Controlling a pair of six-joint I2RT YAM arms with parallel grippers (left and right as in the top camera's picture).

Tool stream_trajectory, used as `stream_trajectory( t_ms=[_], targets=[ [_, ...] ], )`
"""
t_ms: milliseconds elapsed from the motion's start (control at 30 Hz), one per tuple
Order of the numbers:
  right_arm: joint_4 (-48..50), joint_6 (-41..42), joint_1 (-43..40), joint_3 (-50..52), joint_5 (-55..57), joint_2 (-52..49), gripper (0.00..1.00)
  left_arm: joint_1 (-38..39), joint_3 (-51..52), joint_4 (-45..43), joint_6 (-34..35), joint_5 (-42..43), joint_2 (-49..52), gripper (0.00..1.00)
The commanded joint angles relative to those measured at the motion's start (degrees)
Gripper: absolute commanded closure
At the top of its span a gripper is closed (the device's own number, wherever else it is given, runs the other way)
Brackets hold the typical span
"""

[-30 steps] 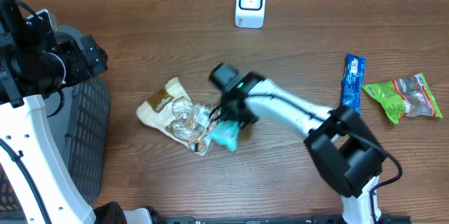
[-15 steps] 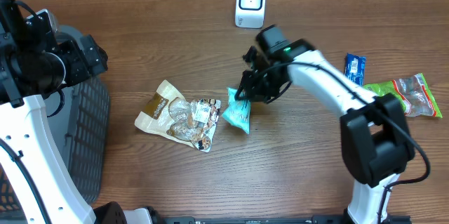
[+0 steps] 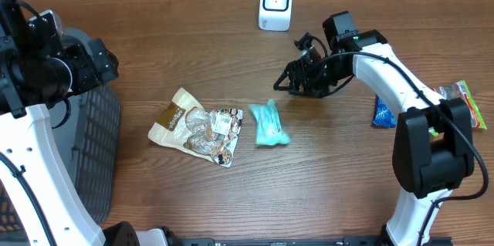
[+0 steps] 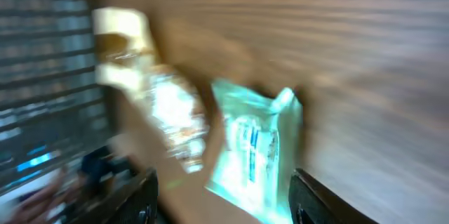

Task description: Scan the item barcode

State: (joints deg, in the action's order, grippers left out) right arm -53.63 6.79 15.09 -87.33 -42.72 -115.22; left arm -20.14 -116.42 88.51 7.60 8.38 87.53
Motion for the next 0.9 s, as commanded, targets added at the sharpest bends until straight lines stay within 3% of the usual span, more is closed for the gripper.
stream_trajectory(
  t_ms=[0,167,533,867],
  targets=[
    [0.3,-0.7,0.7,-1.9,15.0,3.0,0.4,-0.1,-1.0,-0.1,1.0,0.4,-0.7,0.0],
    [-1.4,-0.9,5.1,-4.6,23.8,3.8,0.42,-0.1,-1.0,-0.1,1.0,0.4,-0.7,0.0],
    [-1.9,-5.6,25.7,-6.5,53.3,3.8,0.42,-0.1,-1.0,-0.1,1.0,0.4,-0.7,0.01],
    [-5.1,-12.5,31.5,-6.4,45.4,0.9,0.47,-0.1,-1.0,-0.1,1.0,0.4,-0.7,0.0]
  ],
)
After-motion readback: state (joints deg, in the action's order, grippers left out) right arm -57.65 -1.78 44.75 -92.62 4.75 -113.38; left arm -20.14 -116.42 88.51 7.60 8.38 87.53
